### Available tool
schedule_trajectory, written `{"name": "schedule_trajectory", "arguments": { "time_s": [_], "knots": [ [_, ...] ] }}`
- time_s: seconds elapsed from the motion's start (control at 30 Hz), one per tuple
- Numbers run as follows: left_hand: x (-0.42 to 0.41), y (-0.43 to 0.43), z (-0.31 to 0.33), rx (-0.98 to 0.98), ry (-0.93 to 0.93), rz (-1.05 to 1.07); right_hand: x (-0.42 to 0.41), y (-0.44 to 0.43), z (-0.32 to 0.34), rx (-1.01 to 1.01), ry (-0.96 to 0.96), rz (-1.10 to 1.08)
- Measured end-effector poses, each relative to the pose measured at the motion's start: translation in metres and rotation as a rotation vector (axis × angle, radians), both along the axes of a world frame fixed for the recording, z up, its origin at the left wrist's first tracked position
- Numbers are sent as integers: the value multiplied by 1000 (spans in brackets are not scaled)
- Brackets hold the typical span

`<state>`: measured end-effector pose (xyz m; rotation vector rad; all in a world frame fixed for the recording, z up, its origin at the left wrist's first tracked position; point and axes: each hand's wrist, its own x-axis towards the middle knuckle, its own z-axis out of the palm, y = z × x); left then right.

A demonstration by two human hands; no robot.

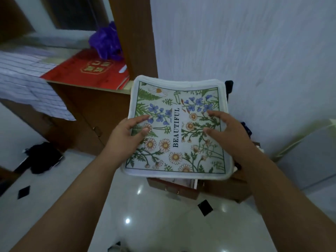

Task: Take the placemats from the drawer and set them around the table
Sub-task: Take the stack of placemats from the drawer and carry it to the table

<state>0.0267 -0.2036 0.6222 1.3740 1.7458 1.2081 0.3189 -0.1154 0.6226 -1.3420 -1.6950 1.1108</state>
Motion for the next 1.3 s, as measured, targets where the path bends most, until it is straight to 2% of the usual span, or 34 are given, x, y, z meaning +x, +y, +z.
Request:
{"name": "schedule_trajectory", "arguments": {
  "time_s": [0.27, 0.47, 0.53, 0.6, 0.83, 0.97, 1.3],
  "knots": [
    [-24, -83, 30, 119, -90, 306, -63, -16, 37, 142, 30, 240],
    [-61, -191, 41, 103, -115, 518, -142, -71, 46, 101, 55, 476],
    [-80, -256, 45, 92, -148, 629, -188, -113, 47, 91, 44, 610],
    [-82, -284, 48, 77, -192, 651, -204, -129, 49, 80, 48, 658],
    [-98, -511, 60, 125, -248, 965, -316, -306, 58, 39, 9, 1053],
    [-97, -628, 59, 115, -211, 1180, -362, -419, 63, 57, 14, 1221],
    [-63, -834, 37, 45, -94, 1600, -453, -639, 42, 145, -79, 1634]
  ]
}}
